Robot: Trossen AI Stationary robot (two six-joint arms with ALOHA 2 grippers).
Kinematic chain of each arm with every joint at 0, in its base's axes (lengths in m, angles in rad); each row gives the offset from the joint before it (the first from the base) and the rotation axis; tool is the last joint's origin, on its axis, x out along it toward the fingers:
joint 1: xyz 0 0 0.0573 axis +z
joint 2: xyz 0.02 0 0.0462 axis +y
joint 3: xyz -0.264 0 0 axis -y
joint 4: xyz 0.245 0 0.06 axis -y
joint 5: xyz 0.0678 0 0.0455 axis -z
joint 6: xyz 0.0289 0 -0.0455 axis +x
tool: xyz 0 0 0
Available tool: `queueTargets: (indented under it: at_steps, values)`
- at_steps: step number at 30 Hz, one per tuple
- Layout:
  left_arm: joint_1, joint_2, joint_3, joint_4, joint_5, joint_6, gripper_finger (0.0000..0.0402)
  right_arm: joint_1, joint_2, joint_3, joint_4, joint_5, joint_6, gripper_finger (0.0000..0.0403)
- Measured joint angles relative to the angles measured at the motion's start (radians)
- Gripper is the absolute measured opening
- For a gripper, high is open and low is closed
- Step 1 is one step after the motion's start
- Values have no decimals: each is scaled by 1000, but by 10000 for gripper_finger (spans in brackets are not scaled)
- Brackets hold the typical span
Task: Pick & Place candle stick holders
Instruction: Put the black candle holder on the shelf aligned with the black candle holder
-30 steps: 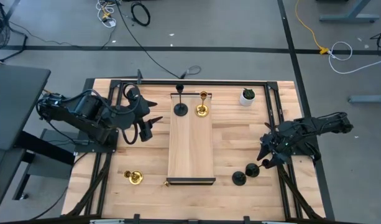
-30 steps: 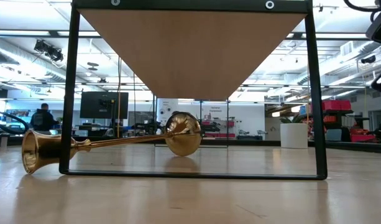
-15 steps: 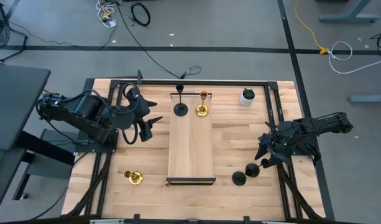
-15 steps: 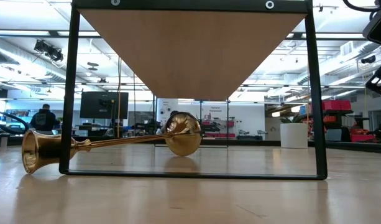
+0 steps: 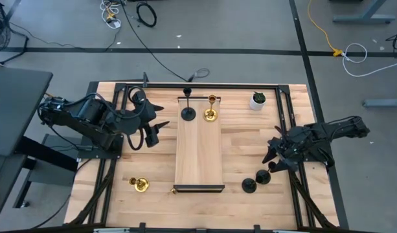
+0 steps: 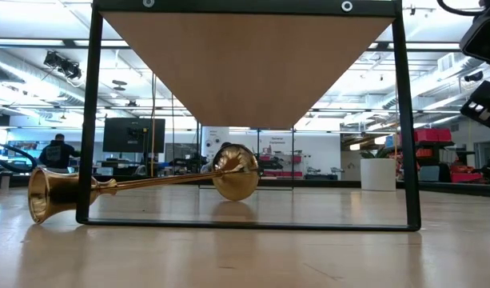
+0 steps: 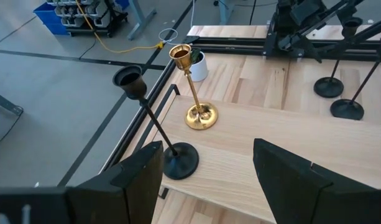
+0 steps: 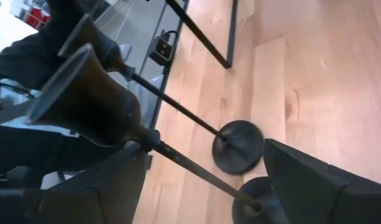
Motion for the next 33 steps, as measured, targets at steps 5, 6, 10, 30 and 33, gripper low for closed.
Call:
queueTargets:
  at_steps: [5,6,10,30,33]
  values:
    - [0,0,0,0,0,3,248,0,35,0,10,21,4,316]
    - [0,0,0,0,0,3,248,0,41,0,16,20,4,315]
    - [0,0,0,0,0,3,248,0,63,0,48,19,0,303]
    - [0,0,0,0,0,3,248,24,140,0,157,13,-36,81]
    - [0,0,0,0,0,3,248,39,156,0,165,40,-51,42]
